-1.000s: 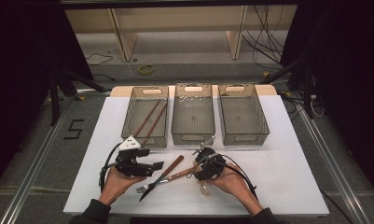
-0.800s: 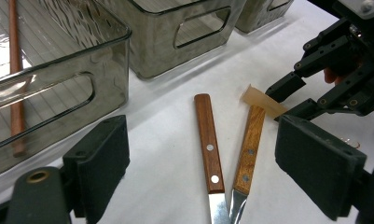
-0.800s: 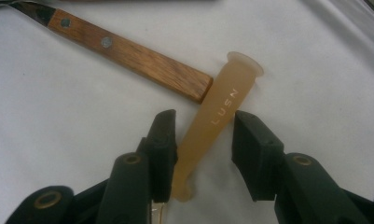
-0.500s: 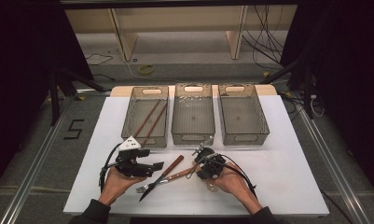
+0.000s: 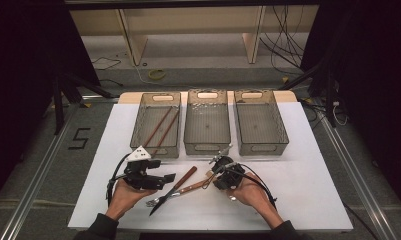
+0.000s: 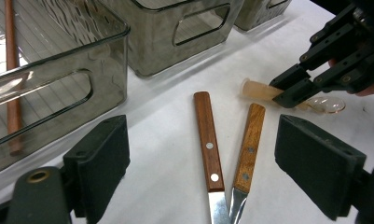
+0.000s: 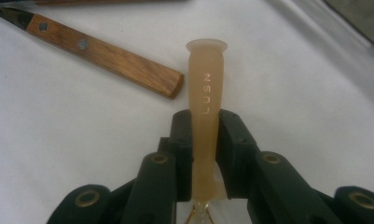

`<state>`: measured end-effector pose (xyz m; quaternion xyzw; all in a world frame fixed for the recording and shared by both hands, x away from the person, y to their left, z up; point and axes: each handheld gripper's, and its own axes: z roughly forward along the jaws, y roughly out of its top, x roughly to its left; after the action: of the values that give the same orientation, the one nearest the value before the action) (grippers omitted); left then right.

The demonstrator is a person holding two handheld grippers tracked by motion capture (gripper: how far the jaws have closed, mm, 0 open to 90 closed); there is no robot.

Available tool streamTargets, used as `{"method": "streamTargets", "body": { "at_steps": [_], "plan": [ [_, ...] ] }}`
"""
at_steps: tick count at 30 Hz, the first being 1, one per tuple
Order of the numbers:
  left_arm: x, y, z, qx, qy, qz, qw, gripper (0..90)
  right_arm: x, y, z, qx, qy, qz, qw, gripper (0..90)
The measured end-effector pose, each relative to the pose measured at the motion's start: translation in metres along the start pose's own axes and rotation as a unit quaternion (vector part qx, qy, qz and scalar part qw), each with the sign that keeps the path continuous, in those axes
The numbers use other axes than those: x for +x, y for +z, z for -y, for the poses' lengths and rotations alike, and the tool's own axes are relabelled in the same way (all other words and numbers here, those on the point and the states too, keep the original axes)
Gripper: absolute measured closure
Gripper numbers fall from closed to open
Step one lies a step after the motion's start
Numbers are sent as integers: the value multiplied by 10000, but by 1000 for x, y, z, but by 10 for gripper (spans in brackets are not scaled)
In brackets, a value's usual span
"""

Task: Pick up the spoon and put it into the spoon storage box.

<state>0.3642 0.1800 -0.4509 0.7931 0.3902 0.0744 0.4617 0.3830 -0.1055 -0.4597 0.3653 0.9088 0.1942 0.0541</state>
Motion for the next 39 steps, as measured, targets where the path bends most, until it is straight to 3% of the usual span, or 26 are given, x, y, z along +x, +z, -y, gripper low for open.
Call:
{"method": "streamTargets", "body": {
  "at_steps": [10, 19, 39],
  "plan": [
    [2, 0, 1, 19, -22, -4, 10000, 173, -10, -25, 0, -444, 66, -55, 9990, 778],
    [3, 0, 2, -12, -30, -18, 10000, 173, -26, -53, -7, -983, 171, -21, 9950, 777],
    [4, -1, 2, -3, -39, 21, 10000, 173, -57, -74, -54, -1548, 326, 230, 9871, 776]
  ]
}}
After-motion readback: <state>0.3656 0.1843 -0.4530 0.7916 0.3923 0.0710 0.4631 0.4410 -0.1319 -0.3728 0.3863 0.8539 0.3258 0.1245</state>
